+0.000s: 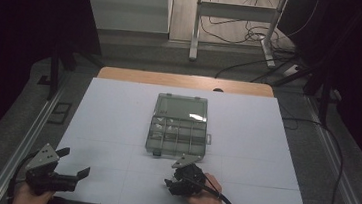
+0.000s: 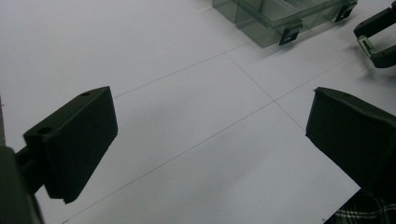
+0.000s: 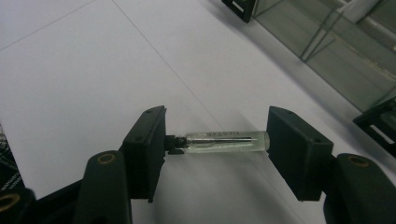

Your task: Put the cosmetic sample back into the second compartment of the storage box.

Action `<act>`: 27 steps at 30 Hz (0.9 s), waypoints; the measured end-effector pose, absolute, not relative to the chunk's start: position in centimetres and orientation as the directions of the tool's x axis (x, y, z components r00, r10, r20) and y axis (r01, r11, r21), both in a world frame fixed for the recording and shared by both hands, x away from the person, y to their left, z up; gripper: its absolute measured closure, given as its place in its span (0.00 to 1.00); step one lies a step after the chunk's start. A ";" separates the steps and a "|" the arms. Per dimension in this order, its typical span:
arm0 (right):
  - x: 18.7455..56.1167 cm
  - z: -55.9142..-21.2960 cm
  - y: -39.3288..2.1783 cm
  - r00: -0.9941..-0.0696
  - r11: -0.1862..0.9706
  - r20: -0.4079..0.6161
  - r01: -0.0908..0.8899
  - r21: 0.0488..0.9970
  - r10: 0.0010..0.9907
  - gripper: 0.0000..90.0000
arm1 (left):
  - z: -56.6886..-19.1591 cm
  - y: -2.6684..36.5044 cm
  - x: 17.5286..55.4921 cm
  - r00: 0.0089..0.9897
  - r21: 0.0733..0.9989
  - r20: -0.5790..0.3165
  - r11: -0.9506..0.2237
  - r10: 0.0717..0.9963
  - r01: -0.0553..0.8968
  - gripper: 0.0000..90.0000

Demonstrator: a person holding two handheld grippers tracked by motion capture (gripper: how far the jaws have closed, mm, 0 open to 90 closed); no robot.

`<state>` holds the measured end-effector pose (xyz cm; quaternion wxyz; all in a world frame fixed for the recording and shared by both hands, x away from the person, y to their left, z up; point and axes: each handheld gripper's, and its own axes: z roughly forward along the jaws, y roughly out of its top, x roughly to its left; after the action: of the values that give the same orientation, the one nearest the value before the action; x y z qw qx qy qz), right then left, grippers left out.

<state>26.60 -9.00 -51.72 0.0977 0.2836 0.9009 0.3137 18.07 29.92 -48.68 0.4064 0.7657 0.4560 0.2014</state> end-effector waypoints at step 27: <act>29.0 -49.2 -9.9 -0.819 0.573 0.057 0.447 0.687 0.571 0.44 | -48.7 29.9 18.1 0.507 0.805 -0.062 -0.257 0.860 0.535 0.03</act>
<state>29.05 -9.90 -49.20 0.0859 0.2883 0.8827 0.3611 18.11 29.89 -48.70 0.4061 0.7672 0.4545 0.2000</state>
